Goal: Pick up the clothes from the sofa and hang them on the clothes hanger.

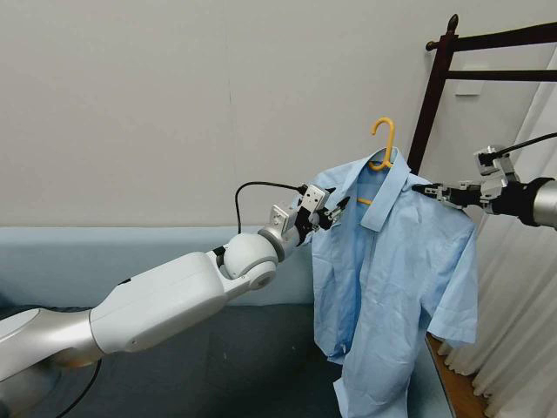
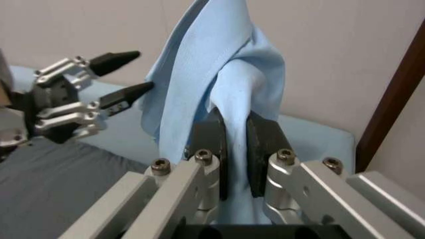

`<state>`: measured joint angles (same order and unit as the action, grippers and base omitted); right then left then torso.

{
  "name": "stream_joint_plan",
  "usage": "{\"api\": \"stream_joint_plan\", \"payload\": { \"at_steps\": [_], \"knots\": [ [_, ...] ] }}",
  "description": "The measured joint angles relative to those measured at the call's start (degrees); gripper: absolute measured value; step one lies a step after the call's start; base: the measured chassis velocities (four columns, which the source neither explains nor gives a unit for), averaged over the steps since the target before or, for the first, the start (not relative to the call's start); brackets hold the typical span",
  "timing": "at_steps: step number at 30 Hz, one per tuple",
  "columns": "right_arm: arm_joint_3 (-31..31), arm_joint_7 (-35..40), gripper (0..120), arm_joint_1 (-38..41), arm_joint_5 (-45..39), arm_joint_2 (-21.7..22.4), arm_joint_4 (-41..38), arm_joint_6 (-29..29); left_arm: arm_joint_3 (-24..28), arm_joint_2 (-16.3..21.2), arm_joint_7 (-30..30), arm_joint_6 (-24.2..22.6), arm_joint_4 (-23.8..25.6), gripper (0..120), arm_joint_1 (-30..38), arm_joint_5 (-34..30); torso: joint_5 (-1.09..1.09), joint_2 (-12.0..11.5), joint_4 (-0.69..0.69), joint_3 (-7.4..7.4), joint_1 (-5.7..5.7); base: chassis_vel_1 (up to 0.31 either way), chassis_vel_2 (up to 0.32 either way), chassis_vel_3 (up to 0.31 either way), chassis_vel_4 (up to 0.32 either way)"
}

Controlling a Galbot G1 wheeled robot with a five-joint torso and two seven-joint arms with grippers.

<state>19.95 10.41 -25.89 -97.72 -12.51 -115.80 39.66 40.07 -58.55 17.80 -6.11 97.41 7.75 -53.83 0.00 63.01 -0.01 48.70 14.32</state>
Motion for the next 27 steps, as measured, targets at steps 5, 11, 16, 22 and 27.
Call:
{"api": "stream_joint_plan", "payload": {
  "at_steps": [5, 11, 16, 22, 27],
  "knots": [
    [1.24, 1.05, 7, -0.6, 5.41, -0.05, -0.69, -2.57, -4.98, 5.04, 3.88, -1.11, 6.36, 85, -3.78, -4.08, 0.0, 0.0, 0.01, 0.0, 0.0, 0.0, 0.0, 0.0, 0.0],
    [1.83, 4.77, 7, -0.76, 9.43, -0.39, -2.87, -4.59, -10.26, 11.05, 8.09, -0.93, 13.91, 98, -12.3, -8.76, -0.02, 0.0, 0.01, -0.01, 0.0, 0.0, 0.0, 0.0, 0.0],
    [2.09, 12.59, 7, -0.82, 11.09, -1.49, -4.78, -4.06, -17.04, 17.62, 8.79, 0.44, 19.27, 100, -25.91, -7.99, -0.02, 0.0, 0.02, 0.0, -0.01, 0.0, 0.0, 0.0, 0.0],
    [2.18, 18.69, 7, 0.71, 11.22, -1.75, -5.44, -0.85, -30.86, 21.45, 8.58, 0.89, 24.35, 100, -41.48, -7.25, -0.01, 0.01, 0.02, -0.01, -0.01, 0.0, 0.0, 0.0, 0.0],
    [0.36, 21.96, 7, 3.0, 15.81, -2.15, -4.34, 0.31, -41.1, 21.46, 7.64, 1.01, 28.32, 100, -56.22, -4.62, -0.01, 0.01, 0.0, -0.01, -0.01, 0.0, 0.0, 0.0, 0.0]
  ]
}}
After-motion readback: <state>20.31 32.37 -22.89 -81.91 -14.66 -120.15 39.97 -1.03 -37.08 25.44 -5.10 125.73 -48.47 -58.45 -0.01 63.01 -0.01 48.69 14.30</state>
